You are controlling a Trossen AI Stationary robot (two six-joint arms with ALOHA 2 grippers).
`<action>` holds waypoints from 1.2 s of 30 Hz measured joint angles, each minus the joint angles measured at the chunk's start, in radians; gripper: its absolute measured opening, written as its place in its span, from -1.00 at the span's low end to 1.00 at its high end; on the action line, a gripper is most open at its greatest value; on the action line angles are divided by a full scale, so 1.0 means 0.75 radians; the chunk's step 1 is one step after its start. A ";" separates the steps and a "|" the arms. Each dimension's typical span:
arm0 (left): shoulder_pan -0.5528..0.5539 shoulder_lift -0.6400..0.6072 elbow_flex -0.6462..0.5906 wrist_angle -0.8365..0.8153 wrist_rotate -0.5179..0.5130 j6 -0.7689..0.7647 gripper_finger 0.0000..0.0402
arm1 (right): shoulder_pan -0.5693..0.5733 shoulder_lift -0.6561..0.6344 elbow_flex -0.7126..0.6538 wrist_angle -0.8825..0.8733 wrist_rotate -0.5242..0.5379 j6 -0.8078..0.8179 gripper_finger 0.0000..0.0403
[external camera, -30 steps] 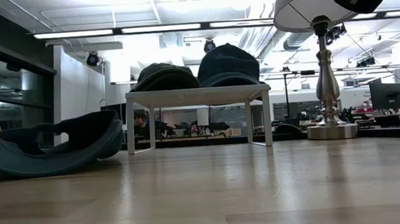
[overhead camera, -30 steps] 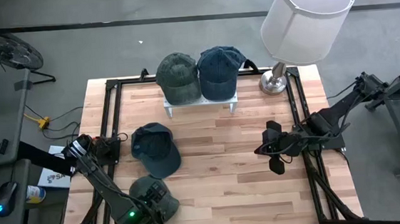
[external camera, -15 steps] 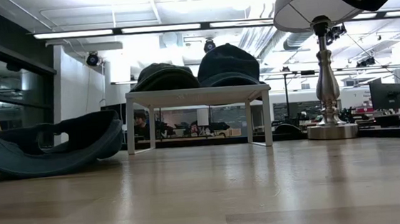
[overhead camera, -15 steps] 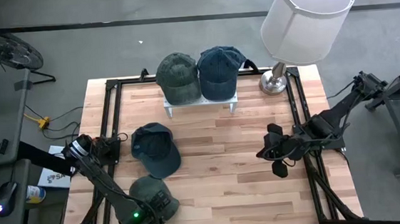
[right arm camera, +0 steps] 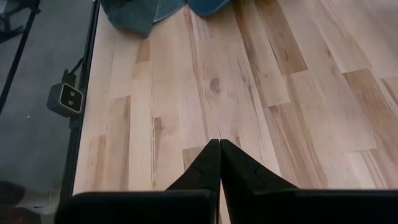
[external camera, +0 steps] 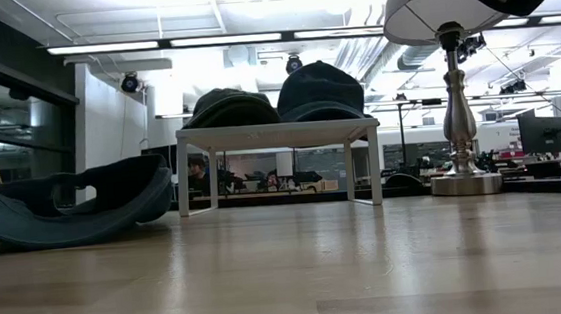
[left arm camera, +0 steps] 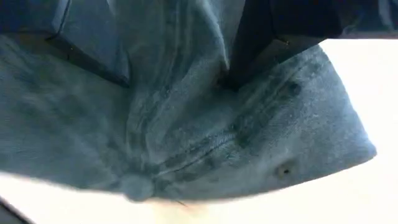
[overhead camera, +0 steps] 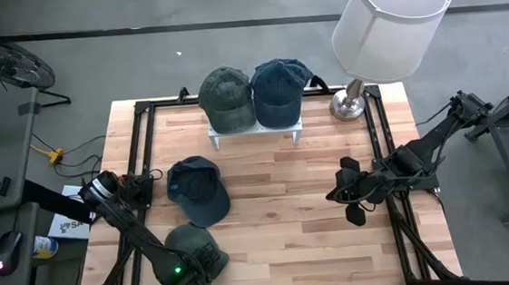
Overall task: Pick & Place hat
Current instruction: Stack the gray cap on top of the gray cap on the shelf
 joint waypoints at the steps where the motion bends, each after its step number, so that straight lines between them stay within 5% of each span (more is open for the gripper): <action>1: 0.000 0.000 -0.031 0.037 -0.001 0.000 0.32 | 0.000 0.000 0.000 0.000 0.000 0.013 -1.00; 16: 0.001 -0.016 -0.345 0.406 0.088 -0.133 0.27 | -0.001 -0.001 0.000 0.001 -0.004 0.077 -1.00; 32: 0.000 -0.016 -0.372 0.520 0.089 -0.358 -0.88 | -0.001 -0.001 0.000 0.004 -0.004 0.106 -1.00; 36: 0.000 -0.015 -0.371 0.551 0.102 -0.500 -0.93 | -0.001 -0.001 0.000 0.004 -0.004 0.109 -1.00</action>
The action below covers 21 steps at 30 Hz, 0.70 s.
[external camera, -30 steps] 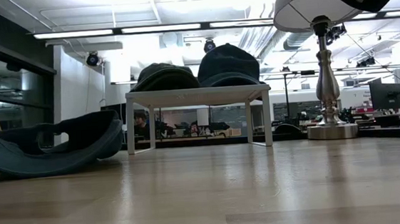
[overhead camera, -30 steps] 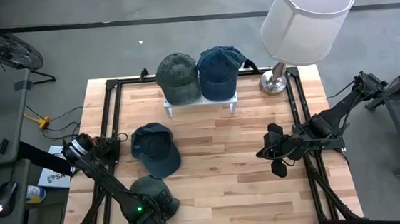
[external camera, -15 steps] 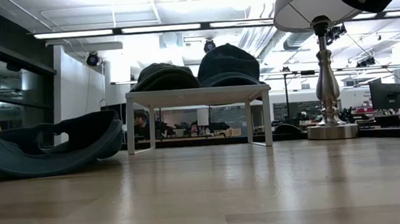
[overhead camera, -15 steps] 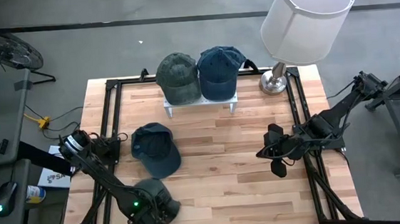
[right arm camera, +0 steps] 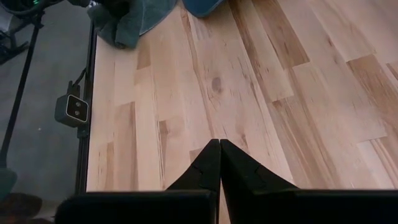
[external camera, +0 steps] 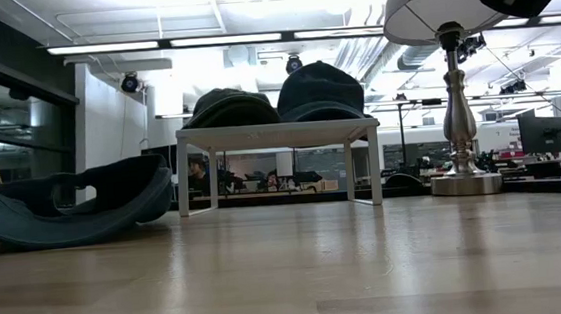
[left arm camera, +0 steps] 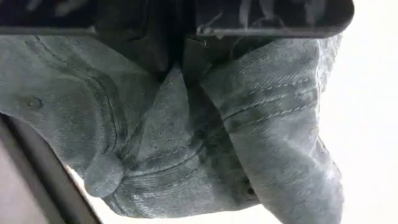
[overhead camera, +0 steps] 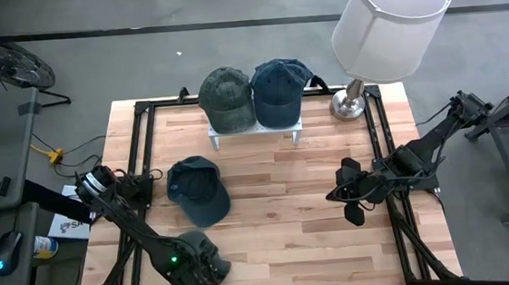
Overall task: Pick & Place hat
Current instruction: Stack the gray cap on top of the gray cap on the shelf
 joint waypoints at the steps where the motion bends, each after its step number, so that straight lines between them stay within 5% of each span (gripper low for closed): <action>1: 0.000 0.003 0.010 0.002 0.000 -0.030 -0.93 | 0.000 0.000 0.000 -0.001 0.000 0.008 -1.00; 7: 0.009 0.018 0.140 -0.026 -0.046 -0.205 -0.97 | 0.000 0.000 0.000 -0.005 -0.002 0.012 -1.00; 21: 0.080 0.024 0.643 -0.242 -0.418 -0.663 -0.98 | 0.000 -0.001 0.000 -0.005 -0.024 0.000 -1.00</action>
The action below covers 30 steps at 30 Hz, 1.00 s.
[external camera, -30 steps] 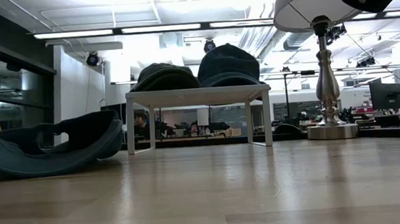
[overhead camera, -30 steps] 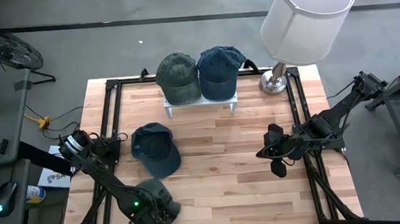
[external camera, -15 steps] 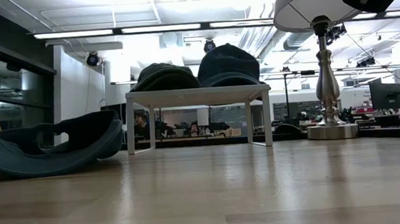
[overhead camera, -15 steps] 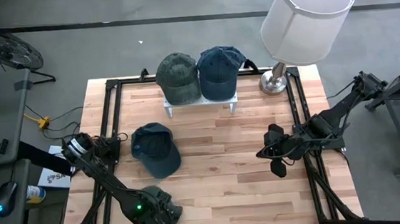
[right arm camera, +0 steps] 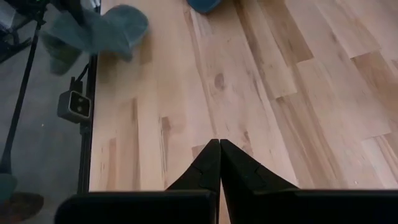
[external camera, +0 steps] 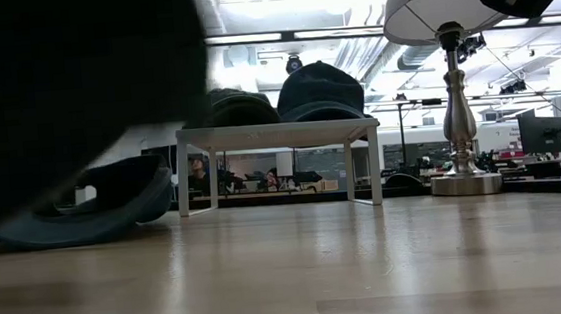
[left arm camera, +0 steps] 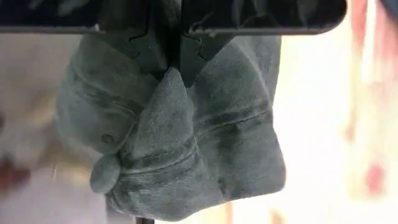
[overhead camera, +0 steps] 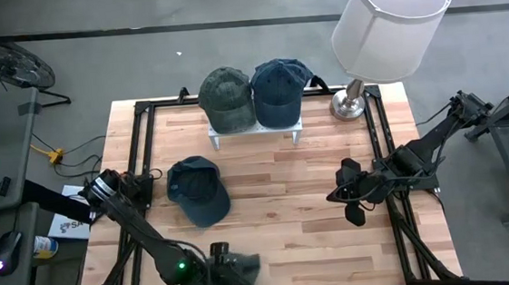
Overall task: Pick & Place hat
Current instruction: Stack the gray cap on top of the gray cap on the shelf
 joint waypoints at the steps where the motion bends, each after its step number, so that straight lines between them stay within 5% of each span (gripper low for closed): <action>1: 0.004 0.000 0.043 -0.018 -0.032 -0.047 -0.98 | 0.000 0.000 0.000 0.000 -0.009 -0.005 -1.00; 17: 0.252 -0.007 0.580 -0.296 -0.618 -0.830 -0.98 | 0.002 0.000 0.000 -0.011 -0.118 -0.013 -1.00; 30: 0.572 -0.008 0.801 -0.535 -0.709 -0.961 -0.98 | -0.002 0.000 0.000 -0.035 -0.030 -0.067 -1.00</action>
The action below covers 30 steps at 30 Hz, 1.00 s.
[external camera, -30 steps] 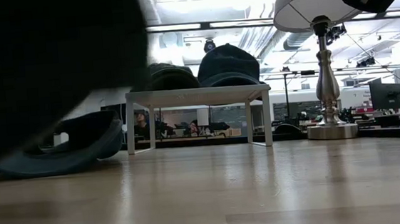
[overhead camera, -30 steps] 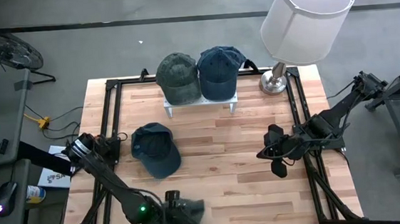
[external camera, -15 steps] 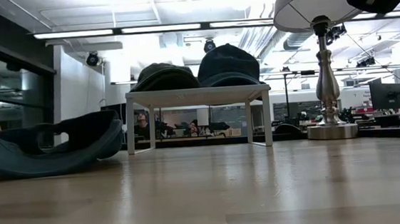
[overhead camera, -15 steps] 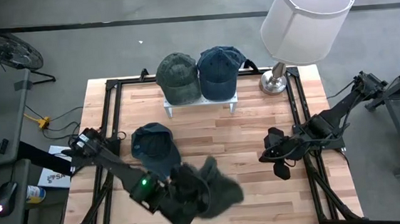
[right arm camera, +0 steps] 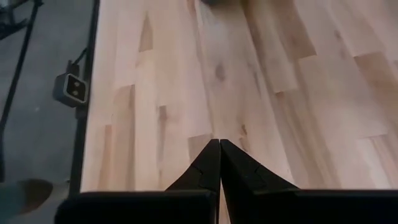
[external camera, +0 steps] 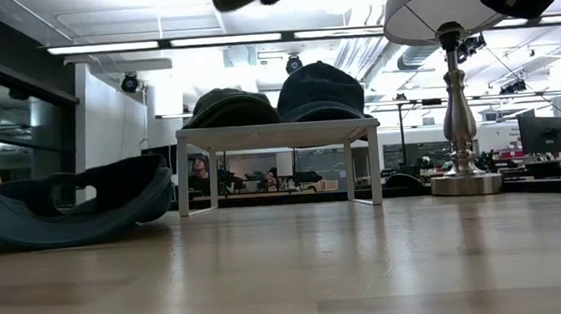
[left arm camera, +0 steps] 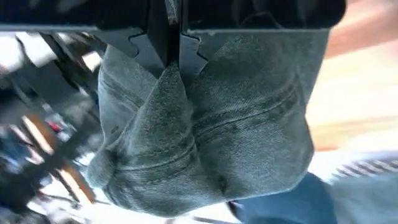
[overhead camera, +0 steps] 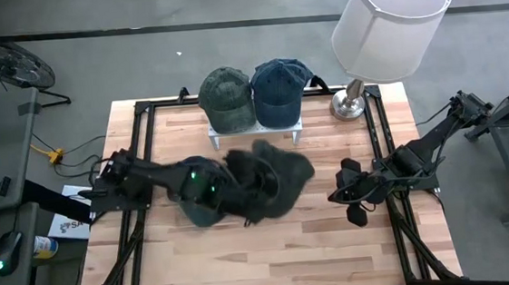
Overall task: Pick & Place hat
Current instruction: Stack the gray cap on top of the gray cap on the shelf
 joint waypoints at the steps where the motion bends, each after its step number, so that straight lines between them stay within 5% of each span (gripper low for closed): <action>1: 0.023 0.000 0.027 -0.057 -0.001 -0.034 -0.98 | 0.000 0.000 0.000 -0.004 0.012 0.002 -1.00; 10: 0.245 0.000 0.252 -0.411 -0.106 -0.193 -0.98 | -0.001 0.000 0.000 -0.006 0.114 0.019 -1.00; 30: 0.668 -0.023 0.259 -0.475 -0.144 -0.357 -0.98 | -0.001 0.000 0.000 -0.012 0.189 0.084 -1.00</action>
